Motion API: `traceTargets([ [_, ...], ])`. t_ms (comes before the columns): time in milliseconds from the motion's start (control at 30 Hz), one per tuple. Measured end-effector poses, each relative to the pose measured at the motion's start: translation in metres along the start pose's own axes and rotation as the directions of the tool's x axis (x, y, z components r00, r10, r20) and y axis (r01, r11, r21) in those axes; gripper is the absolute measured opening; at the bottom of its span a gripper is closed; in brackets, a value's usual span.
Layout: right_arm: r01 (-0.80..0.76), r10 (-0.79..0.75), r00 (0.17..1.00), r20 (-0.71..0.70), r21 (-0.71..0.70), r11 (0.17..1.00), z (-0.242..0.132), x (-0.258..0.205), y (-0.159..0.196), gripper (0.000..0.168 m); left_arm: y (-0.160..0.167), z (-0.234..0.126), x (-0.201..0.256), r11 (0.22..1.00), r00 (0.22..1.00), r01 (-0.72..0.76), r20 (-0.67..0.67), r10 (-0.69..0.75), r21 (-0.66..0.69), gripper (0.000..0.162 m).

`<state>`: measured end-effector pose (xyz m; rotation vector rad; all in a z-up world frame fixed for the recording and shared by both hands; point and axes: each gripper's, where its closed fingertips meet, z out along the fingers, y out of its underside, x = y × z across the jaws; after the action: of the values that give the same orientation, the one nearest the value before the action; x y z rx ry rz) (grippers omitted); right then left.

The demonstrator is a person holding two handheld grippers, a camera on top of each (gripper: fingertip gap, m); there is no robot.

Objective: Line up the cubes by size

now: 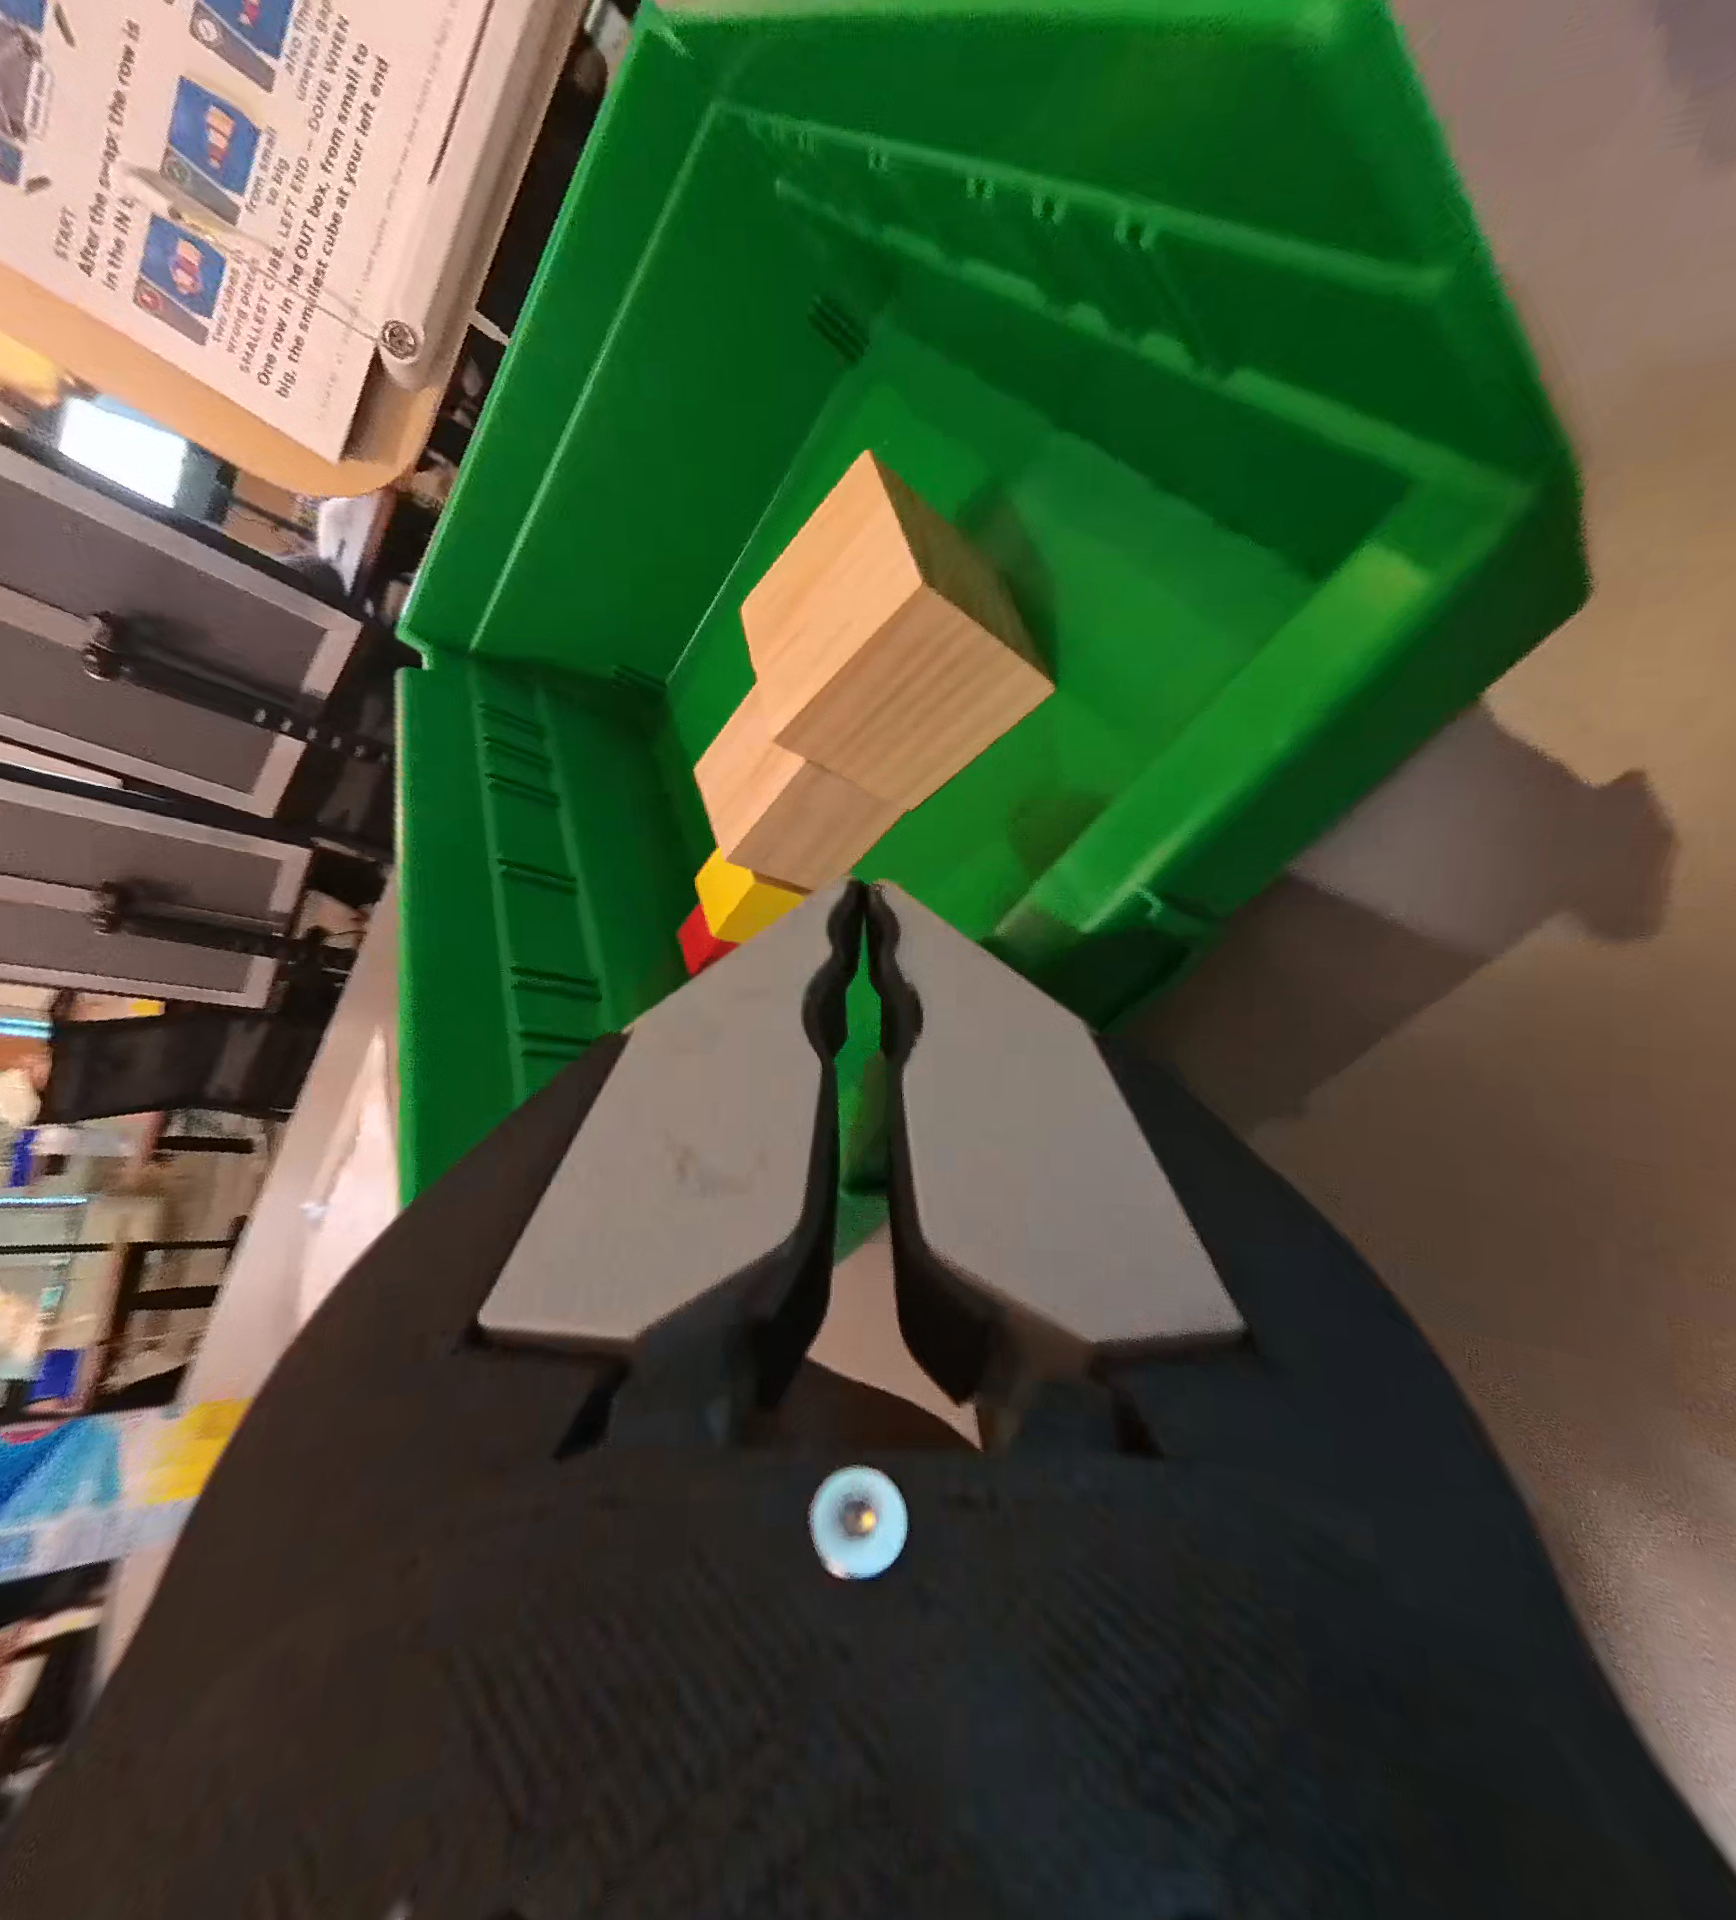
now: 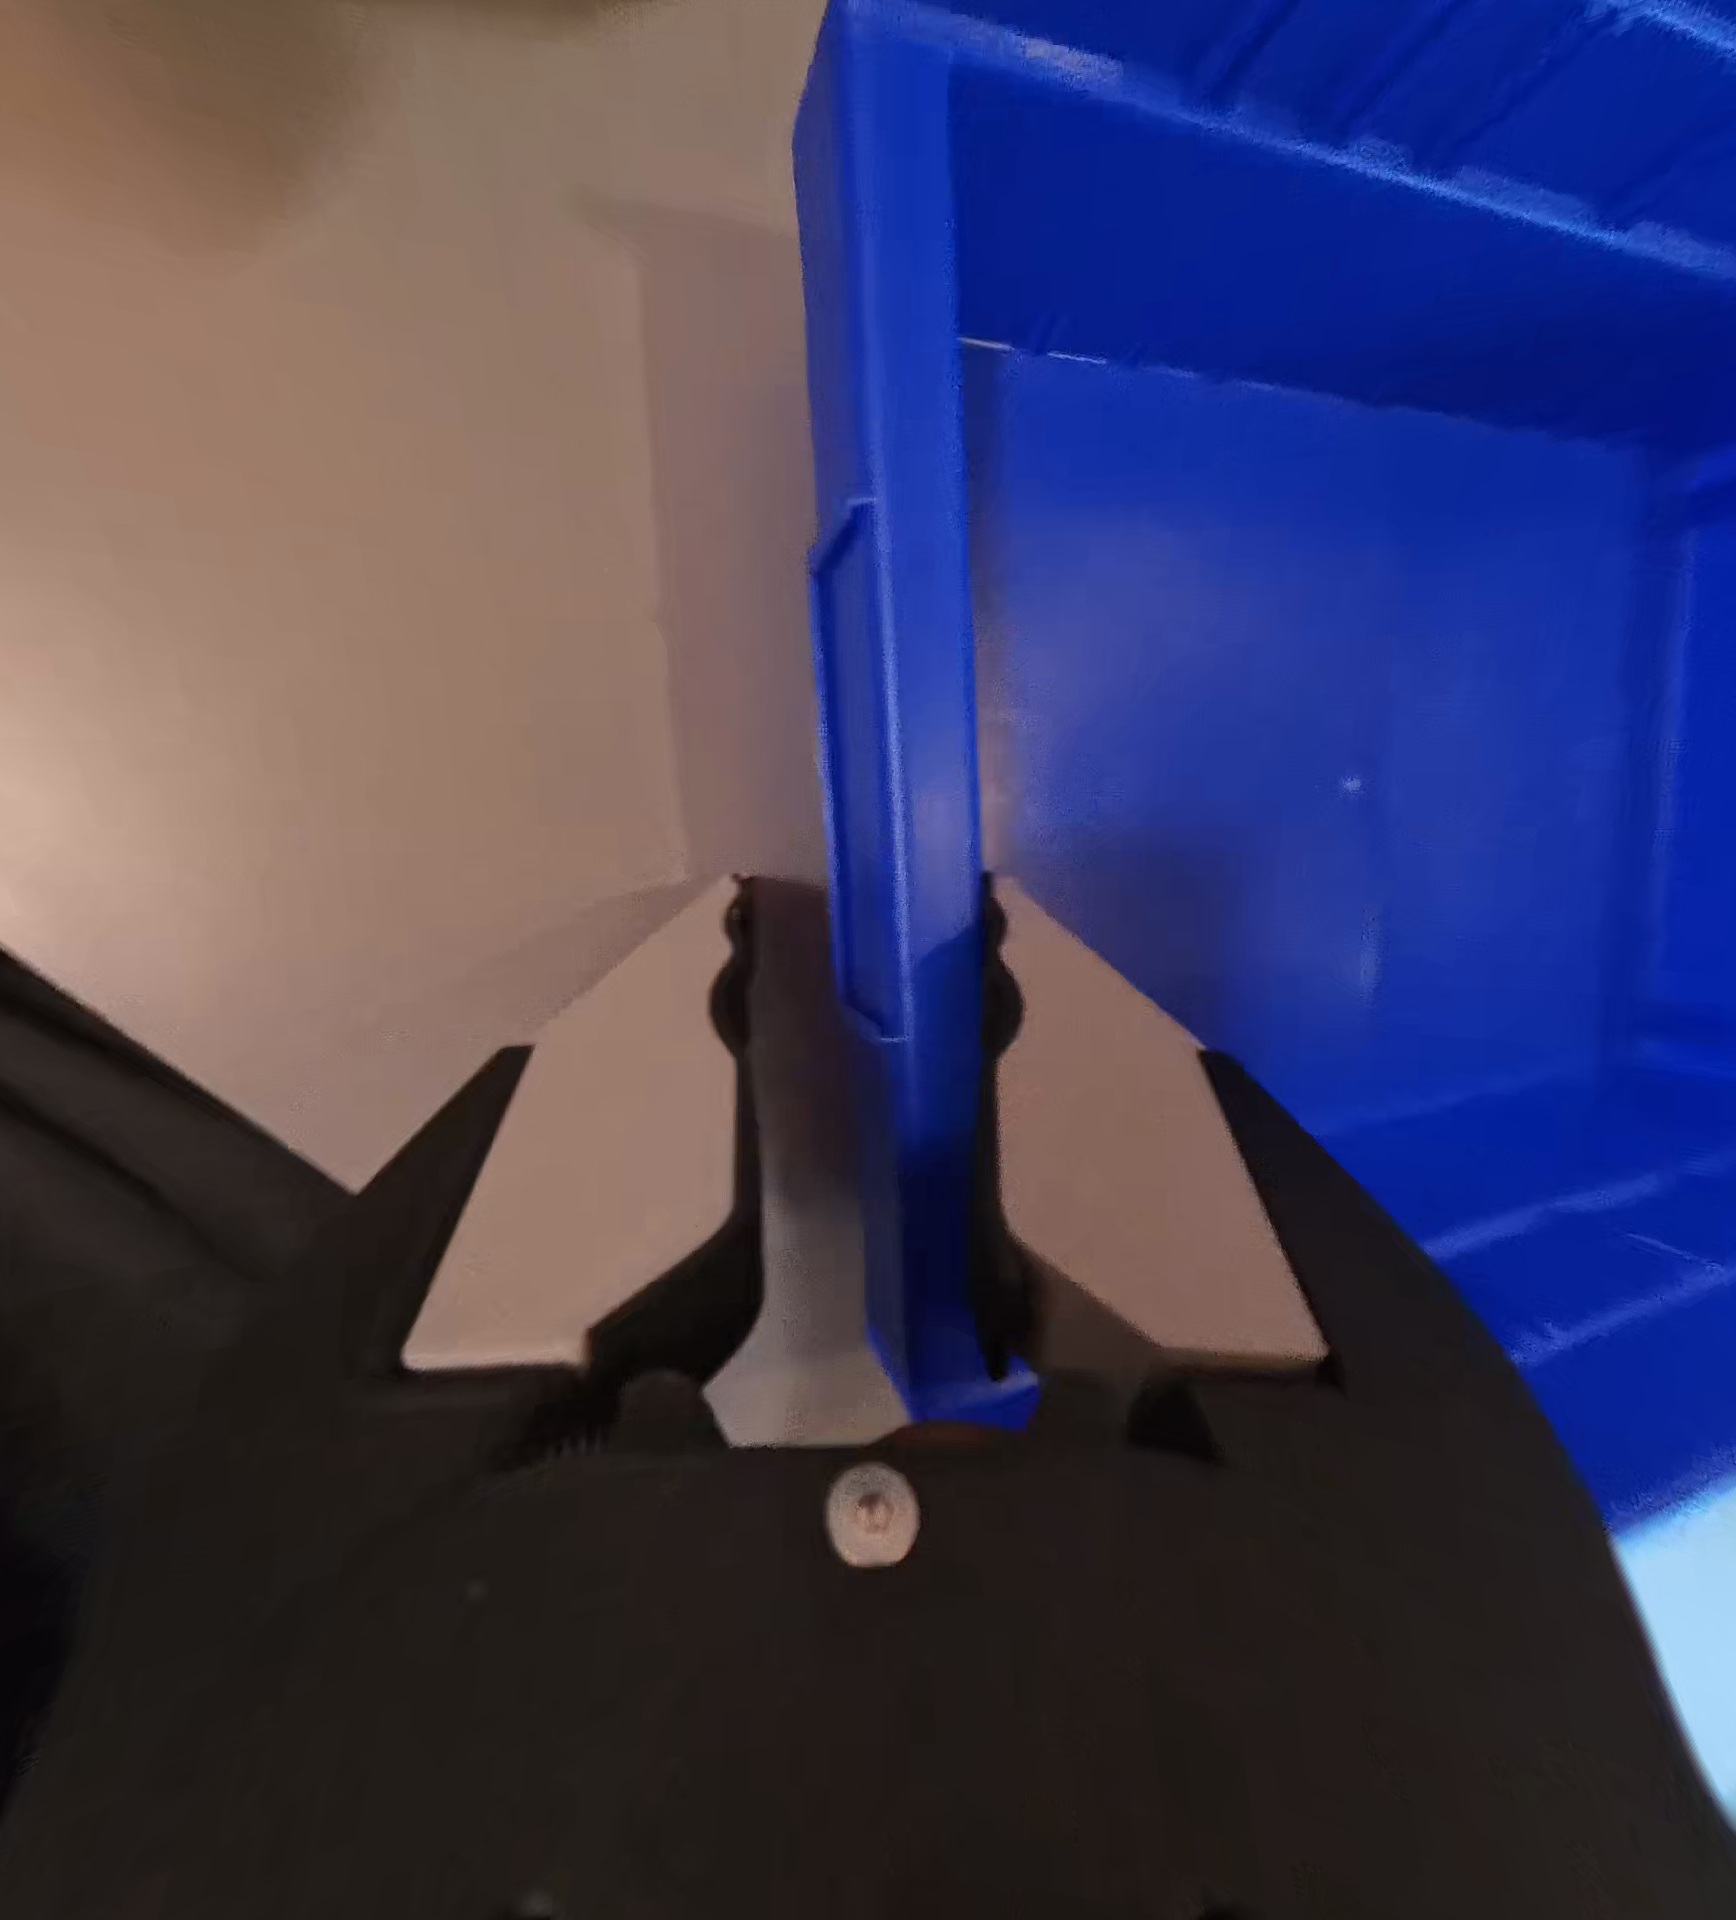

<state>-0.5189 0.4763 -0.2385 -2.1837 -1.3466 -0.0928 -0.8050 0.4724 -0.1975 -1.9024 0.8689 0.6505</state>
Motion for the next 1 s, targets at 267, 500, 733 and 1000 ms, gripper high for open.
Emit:
traceTargets([
  [267,0.261,-0.252,0.958,0.135,-0.051,0.964,-0.005,0.055,0.064,0.026,0.011,-0.025,-0.007,0.994,0.985,-0.098,-0.150,0.089,-0.050,0.025],
  [500,0.310,-0.288,0.947,0.141,-0.172,0.935,-0.003,0.118,0.110,0.035,0.020,-0.047,0.011,0.976,0.908,-0.214,-0.362,0.212,0.037,0.058],
  [733,0.321,-0.319,0.942,0.106,-0.004,0.947,-0.026,0.106,0.086,0.033,0.039,-0.003,0.031,0.950,0.832,-0.295,-0.517,0.203,-0.101,0.033],
  [1000,0.381,-0.380,0.925,-0.008,0.005,0.925,-0.024,0.114,0.093,0.032,0.054,-0.006,0.023,0.957,0.887,-0.149,-0.461,0.019,-0.247,0.033],
])
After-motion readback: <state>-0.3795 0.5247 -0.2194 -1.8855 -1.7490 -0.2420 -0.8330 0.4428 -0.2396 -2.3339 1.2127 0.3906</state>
